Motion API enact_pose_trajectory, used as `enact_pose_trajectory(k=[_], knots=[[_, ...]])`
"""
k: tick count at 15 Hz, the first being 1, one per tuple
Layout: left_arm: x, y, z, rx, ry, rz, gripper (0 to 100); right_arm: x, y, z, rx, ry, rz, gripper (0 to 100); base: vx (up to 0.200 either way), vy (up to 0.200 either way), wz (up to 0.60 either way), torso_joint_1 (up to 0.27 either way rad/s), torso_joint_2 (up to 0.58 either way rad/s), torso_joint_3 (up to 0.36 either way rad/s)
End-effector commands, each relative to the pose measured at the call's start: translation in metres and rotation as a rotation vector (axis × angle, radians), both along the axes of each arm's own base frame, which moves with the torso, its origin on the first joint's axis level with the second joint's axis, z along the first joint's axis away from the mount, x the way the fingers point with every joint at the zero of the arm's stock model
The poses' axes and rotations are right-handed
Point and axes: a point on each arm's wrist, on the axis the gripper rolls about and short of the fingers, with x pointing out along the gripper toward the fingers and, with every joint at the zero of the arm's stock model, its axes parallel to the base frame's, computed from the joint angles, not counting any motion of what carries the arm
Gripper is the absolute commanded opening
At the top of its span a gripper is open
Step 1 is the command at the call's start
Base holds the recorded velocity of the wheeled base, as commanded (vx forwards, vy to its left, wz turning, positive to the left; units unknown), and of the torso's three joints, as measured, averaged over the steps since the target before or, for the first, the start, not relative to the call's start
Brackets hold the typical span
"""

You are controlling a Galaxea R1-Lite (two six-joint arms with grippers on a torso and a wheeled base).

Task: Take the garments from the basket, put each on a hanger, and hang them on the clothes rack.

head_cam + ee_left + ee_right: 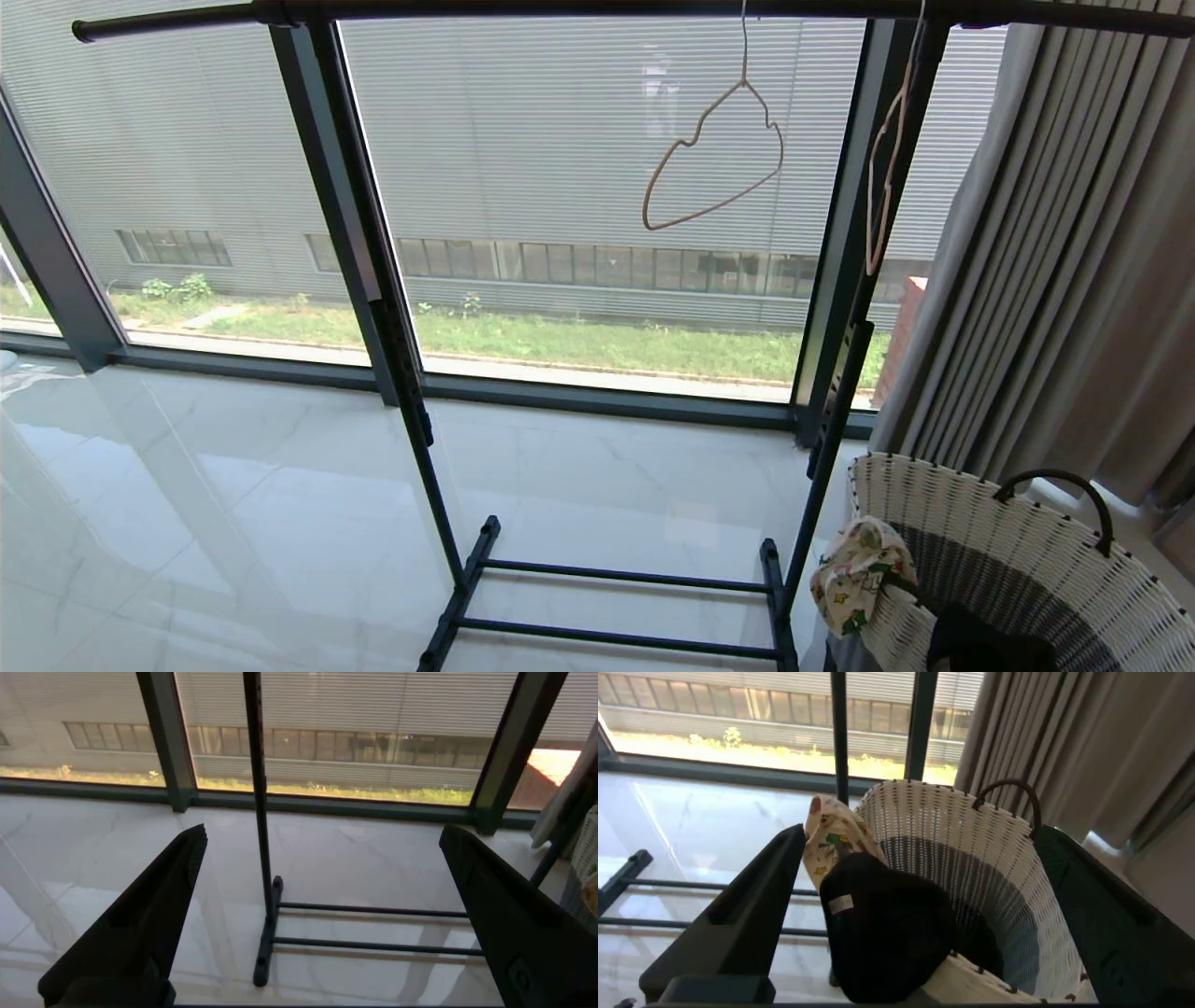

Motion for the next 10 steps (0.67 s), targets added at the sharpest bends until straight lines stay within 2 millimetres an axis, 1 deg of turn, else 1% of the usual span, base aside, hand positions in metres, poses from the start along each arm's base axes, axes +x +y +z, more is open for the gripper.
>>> enact_pose_trajectory(k=[1, 3, 4, 5, 6, 7, 8, 9, 10], knots=[[0.0, 0.0, 0.0, -0.005, -0.001, 0.0, 100, 0.0, 0.0, 0.0, 0.0, 0.0, 0.001, 100, 0.0, 0.0, 0.0, 0.0, 0.0, 0.0], [0.0, 0.0, 0.0, -0.007, -0.001, 0.0, 100, 0.0, 0.0, 0.001, -0.031, -0.011, 0.001, 100, 0.0, 0.0, 0.0, 0.0, 0.0, 0.0], [0.0, 0.0, 0.0, -0.005, -0.001, 0.0, 100, -0.003, 0.001, 0.016, -0.029, -0.057, 0.04, 100, 0.0, 0.0, 0.0, 0.0, 0.0, 0.0], [0.0, 0.0, 0.0, -0.004, -0.001, 0.0, 100, -0.005, 0.001, 0.045, -0.029, -0.074, 0.098, 100, 0.0, 0.0, 0.0, 0.0, 0.0, 0.0], [0.0, 0.0, 0.0, -0.004, -0.001, 0.0, 100, 0.003, 0.0, 0.069, -0.07, -0.018, 0.13, 100, 0.0, 0.0, 0.0, 0.0, 0.0, 0.0], [0.0, 0.0, 0.0, -0.005, -0.001, 0.0, 100, 0.022, 0.001, 0.094, -0.196, 0.066, 0.186, 100, 0.0, 0.0, 0.0, 0.0, 0.0, 0.0], [0.0, 0.0, 0.0, -0.005, -0.001, 0.0, 100, 0.05, 0.005, 0.105, -0.315, 0.194, 0.223, 100, 0.0, 0.0, 0.0, 0.0, 0.0, 0.0], [0.0, 0.0, 0.0, -0.004, -0.001, 0.0, 100, 0.079, 0.008, 0.112, -0.456, 0.316, 0.261, 100, 0.0, 0.0, 0.0, 0.0, 0.0, 0.0], [0.0, 0.0, 0.0, -0.004, -0.001, 0.0, 100, 0.111, 0.012, 0.113, -0.615, 0.41, 0.34, 100, 0.0, 0.0, 0.0, 0.0, 0.0, 0.0]])
